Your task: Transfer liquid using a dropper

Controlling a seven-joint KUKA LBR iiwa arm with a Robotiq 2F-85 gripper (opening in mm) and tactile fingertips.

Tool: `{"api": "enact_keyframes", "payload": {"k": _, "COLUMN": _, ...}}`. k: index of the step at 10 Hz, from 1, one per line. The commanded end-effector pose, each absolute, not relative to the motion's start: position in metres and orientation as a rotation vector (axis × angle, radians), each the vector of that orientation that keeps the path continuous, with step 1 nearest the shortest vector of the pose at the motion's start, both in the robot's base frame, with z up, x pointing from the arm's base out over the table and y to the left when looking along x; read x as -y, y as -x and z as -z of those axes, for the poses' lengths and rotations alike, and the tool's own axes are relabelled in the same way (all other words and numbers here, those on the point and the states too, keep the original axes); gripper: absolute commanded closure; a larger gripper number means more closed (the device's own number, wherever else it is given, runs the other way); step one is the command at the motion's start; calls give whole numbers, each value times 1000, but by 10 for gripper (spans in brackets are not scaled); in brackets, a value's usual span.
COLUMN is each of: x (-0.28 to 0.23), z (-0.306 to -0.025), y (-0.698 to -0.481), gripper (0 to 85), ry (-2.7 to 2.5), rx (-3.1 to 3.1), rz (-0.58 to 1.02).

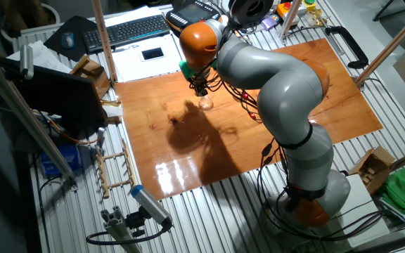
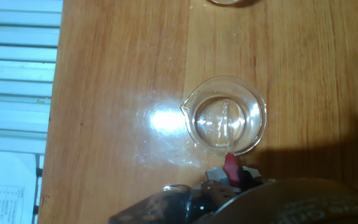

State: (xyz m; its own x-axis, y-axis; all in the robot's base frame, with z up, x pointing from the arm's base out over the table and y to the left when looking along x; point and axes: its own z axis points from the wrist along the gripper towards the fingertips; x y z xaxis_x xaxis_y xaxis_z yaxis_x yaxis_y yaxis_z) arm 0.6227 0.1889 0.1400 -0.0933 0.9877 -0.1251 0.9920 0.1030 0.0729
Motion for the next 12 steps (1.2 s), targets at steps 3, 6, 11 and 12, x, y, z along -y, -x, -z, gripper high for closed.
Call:
{"api": "enact_keyframes", "payload": {"k": 3, "x": -189, "z": -140, "y": -622, "gripper": 840, "ry": -1998, "rx": -2237, "rz": 37}}
{"api": "enact_keyframes", "payload": {"k": 6, "x": -188, "z": -140, "y": -622, "gripper": 840, "ry": -1977, "rx": -2264, "rz": 48}}
{"api": "enact_keyframes", "payload": {"k": 11, "x": -187, "z": -140, "y": -621, "gripper": 667, "ry": -1962, "rx": -2263, "rz": 47}}
{"api": "enact_keyframes", "payload": {"k": 12, "x": -187, "z": -139, "y": -621, "gripper": 593, "ry": -1961, "rx": -2262, "rz": 45}}
